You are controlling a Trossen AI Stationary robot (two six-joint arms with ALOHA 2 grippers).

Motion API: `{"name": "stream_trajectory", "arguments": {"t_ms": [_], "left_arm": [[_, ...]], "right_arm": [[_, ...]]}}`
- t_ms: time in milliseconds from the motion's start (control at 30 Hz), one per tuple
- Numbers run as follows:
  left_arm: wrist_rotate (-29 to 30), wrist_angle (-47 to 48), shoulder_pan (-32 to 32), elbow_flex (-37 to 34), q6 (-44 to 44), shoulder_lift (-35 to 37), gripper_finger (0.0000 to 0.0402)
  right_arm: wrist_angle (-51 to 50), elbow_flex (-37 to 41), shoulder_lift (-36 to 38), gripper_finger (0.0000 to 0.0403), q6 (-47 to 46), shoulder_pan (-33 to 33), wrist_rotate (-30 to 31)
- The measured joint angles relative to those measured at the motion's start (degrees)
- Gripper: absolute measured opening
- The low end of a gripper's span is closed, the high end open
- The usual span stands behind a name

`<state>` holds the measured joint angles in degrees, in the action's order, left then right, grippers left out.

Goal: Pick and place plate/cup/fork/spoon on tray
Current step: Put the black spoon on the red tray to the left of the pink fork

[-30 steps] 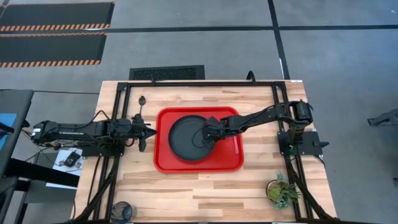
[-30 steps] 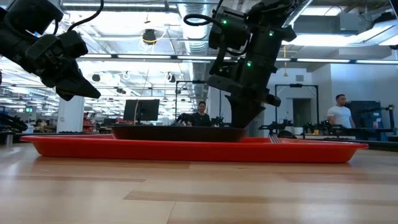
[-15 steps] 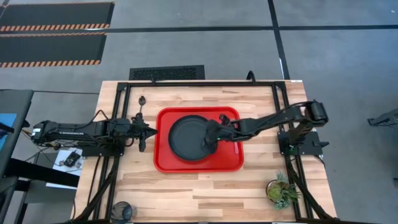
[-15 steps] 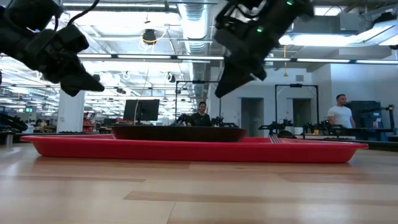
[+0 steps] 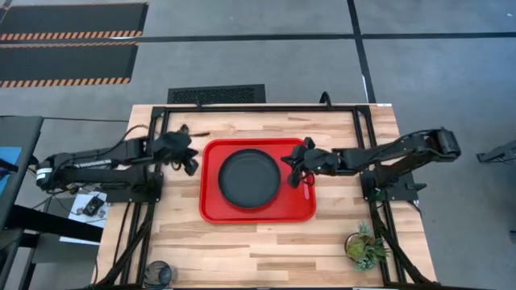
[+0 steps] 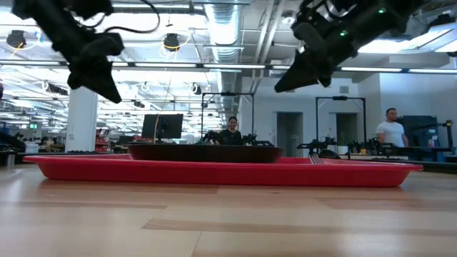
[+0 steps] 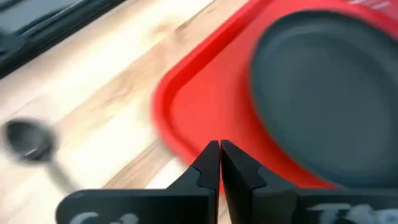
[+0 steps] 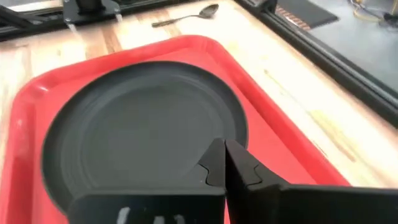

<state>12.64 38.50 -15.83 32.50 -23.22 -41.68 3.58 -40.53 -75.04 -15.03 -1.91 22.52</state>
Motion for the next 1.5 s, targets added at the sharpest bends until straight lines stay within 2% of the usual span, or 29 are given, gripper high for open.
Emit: {"name": "stream_trajectory", "arguments": {"t_ms": [133, 233, 500, 600, 733, 933, 1067, 1233, 1333, 1500], "left_arm": [[-2.3, 8.23, -6.87, 8.66, 1.91, -9.46, 0.0], [-4.68, 12.58, -12.35, 14.79, 6.13, -16.89, 0.0], [-6.1, 23.74, -25.55, 32.71, 21.99, -34.29, 0.0015], [-7.62, 27.82, -28.3, 36.04, 23.91, -38.56, 0.0008], [-6.8, 32.04, -29.01, 34.23, 21.47, -40.59, 0.0004], [-6.15, 29.49, -28.57, 26.35, 12.13, -38.32, 0.0025], [-5.83, 25.69, -27.14, 21.46, 7.54, -36.91, 0.0062], [-1.82, 20.59, -24.24, 16.78, 3.75, -37.0, 0.0125], [-1.45, 17.03, -23.17, 14.29, 2.03, -37.06, 0.0162], [-1.26, 12.18, -23.04, 10.83, 0.39, -37.06, 0.02]], "right_arm": [[2.12, 2.74, 2.71, 0.0009, 2.57, 0.5, -0.17], [2.54, 3.5, 3.81, 0.0009, 3.54, 0.52, -0.26], [2.49, 3.97, 4.82, 0.001, 3.72, 0.5, -0.43], [2.57, 3.97, 4.65, 0.001, 3.67, 0.5, -0.43], [2.49, 4.02, 4.52, 0.001, 3.67, 0.5, -0.45], [2.46, 4.02, 4.52, 0.001, 3.54, 0.41, -0.53], [2.46, 4.02, 4.52, 0.001, 3.52, 0.41, -0.56], [2.7, 4.02, 4.52, 0.001, 3.46, 0.44, -0.59], [2.85, 4.02, 4.52, 0.001, 3.37, 0.44, -0.65], [2.92, 4.02, 4.52, 0.001, 3.07, 0.44, -0.69]]}}
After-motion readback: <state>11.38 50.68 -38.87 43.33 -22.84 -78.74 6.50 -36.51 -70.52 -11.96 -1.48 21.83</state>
